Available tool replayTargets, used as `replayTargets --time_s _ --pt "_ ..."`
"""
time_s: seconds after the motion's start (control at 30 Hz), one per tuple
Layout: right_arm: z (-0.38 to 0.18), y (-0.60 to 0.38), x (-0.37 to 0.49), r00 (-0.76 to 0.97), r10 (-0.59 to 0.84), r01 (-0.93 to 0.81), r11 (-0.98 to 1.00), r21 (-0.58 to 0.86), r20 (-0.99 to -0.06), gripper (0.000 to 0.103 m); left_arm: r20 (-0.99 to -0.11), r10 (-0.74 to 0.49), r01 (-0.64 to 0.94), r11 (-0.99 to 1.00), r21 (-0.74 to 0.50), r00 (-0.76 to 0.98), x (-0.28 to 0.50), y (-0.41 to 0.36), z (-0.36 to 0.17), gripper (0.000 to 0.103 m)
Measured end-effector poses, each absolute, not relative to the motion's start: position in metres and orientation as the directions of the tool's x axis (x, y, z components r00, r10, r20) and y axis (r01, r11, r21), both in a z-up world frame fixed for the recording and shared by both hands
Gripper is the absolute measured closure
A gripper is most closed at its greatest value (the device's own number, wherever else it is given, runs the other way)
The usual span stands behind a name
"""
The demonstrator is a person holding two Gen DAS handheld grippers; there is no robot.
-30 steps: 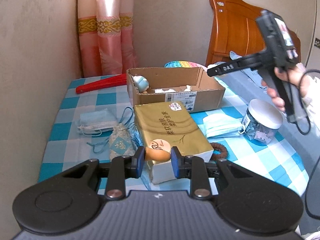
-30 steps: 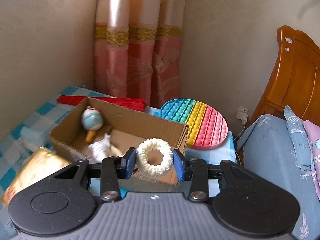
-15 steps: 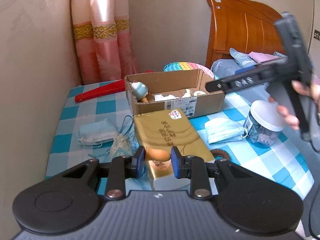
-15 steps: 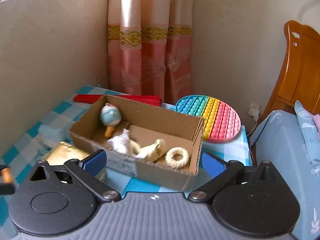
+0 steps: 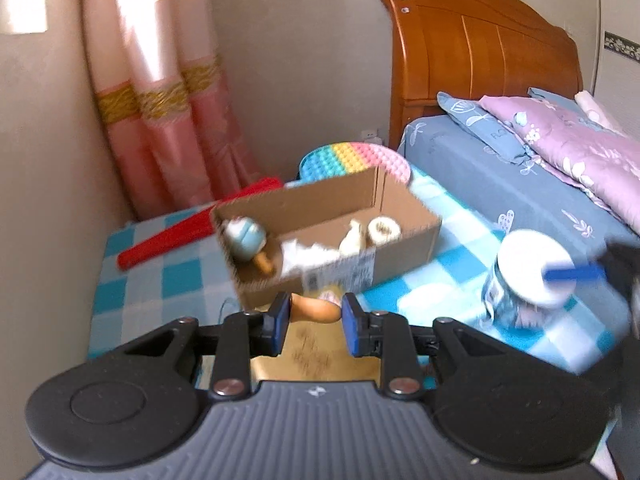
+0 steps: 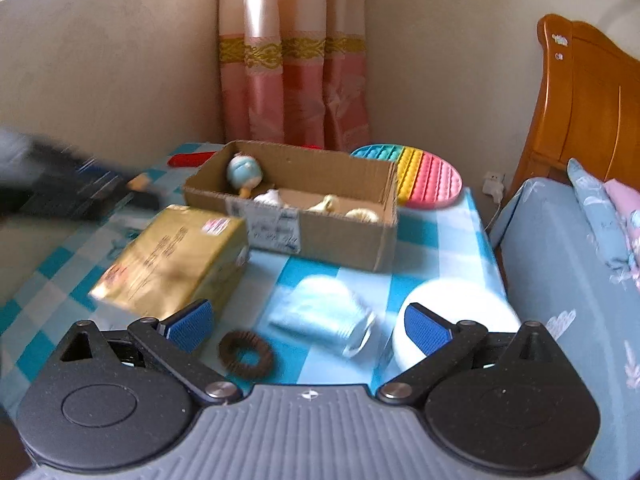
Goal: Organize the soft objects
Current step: 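Carry the earplug and cream hair tie into the cardboard box and open both grippers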
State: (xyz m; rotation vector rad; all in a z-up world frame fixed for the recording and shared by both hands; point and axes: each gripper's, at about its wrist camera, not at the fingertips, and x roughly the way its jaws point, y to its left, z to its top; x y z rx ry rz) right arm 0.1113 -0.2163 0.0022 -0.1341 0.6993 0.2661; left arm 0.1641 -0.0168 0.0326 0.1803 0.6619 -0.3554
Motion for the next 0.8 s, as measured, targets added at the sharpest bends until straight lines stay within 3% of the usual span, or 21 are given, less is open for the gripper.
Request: replayTargets --time_s 0.6,0.67,0.73,0.8 --pt "-0.013 -0.244 0.079 0.718 0.265 -0.332 0.943 0.018 -0.643 0.000 -0.738 -0.152 0.349 0.929 0.120 0.658 0.300 -0.093 0.015 0.074" --pt "-0.015 -0.248 0.080 0.713 0.274 -0.335 0.942 0.029 -0.646 0.000 -0.731 -0.123 0.329 0.933 0.144 0.671 0.308 -0.098 0.014 0.064" --pt "-0.016 -0.251 0.081 0.707 0.286 -0.341 0.939 0.043 -0.647 0.000 -0.730 -0.101 0.315 0.935 0.162 0.676 0.311 -0.100 0.013 0.029" --pt "-0.018 -0.253 0.082 0.701 0.297 -0.346 0.937 0.055 -0.648 0.000 -0.718 -0.087 0.300 0.938 0.175 0.690 0.308 -0.100 0.015 0.024"
